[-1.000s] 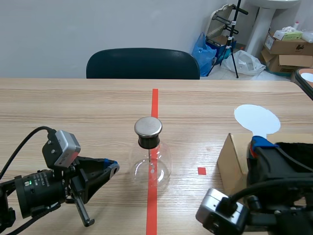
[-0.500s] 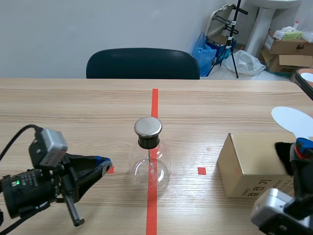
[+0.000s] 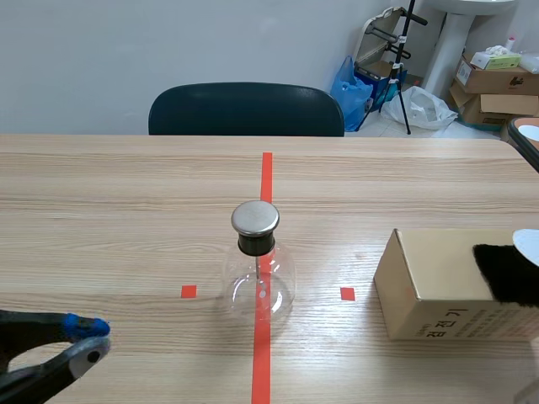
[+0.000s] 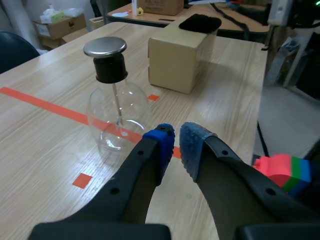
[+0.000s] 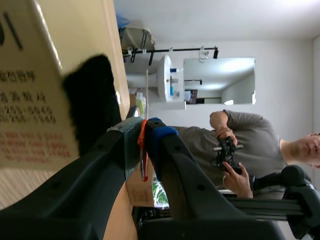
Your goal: Do the electroscope experiment
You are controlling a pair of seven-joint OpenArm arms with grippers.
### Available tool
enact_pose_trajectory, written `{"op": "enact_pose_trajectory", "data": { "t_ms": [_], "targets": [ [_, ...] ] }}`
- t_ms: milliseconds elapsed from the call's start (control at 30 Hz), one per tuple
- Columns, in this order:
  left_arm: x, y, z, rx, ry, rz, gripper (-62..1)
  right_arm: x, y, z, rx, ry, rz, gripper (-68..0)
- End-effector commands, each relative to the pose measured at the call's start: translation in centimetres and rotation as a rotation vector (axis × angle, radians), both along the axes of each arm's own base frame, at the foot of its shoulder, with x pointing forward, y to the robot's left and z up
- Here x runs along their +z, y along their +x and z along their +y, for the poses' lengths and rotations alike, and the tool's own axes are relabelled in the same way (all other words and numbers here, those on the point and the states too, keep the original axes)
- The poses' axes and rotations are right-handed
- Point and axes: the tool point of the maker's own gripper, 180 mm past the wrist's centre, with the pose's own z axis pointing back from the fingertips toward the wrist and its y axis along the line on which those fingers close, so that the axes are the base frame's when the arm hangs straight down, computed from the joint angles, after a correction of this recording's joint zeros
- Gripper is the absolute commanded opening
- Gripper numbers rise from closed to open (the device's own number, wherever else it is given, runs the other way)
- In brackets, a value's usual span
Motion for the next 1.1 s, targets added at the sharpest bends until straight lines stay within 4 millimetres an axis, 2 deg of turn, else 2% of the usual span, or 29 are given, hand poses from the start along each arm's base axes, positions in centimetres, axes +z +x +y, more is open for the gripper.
{"op": "enact_pose_trajectory", "data": {
  "t_ms": [0,100,233,267,400,700,933,967,1067],
  "targets": [
    [1.0,0.1,0.2,-0.005,-0.02,-0.014,-41.9,1.5,0.5,-0.2,0.009,-0.029,-0.075,-65.7],
    [1.8,-0.6,0.3,-0.044,-0.017,-0.029,-27.0,0.3,-0.2,-0.6,0.02,-0.031,-0.042,-65.7],
    [3.1,-1.3,0.4,-0.103,-0.071,-0.003,-2.3,-0.8,-0.4,-1.0,0.026,-0.027,-0.021,-65.7],
    [3.3,-1.5,0.6,-0.112,-0.081,0.008,1.4,-0.9,-0.3,-1.1,0.025,-0.027,-0.021,-65.7],
    [4.2,-1.7,1.0,-0.141,-0.122,0.052,1.4,-1.6,-0.3,-1.2,0.032,-0.026,-0.009,-65.7],
    [4.3,-1.6,1.1,-0.137,-0.121,0.042,1.4,-2.8,-0.8,-2.0,-0.002,-0.027,0.026,-65.8],
    [4.3,-1.5,1.1,-0.134,-0.12,0.038,1.4,-2.8,-1.3,0.5,0.136,-0.013,0.026,-65.8],
    [4.4,-1.4,1.1,-0.129,-0.123,0.037,1.4,-2.8,-1.2,0.2,0.119,-0.014,0.027,-65.8],
    [4.4,-1.3,1.1,-0.127,-0.123,0.034,1.4,-2.9,-0.8,-2.5,-0.028,-0.028,0.029,-65.8]
  ]
}}
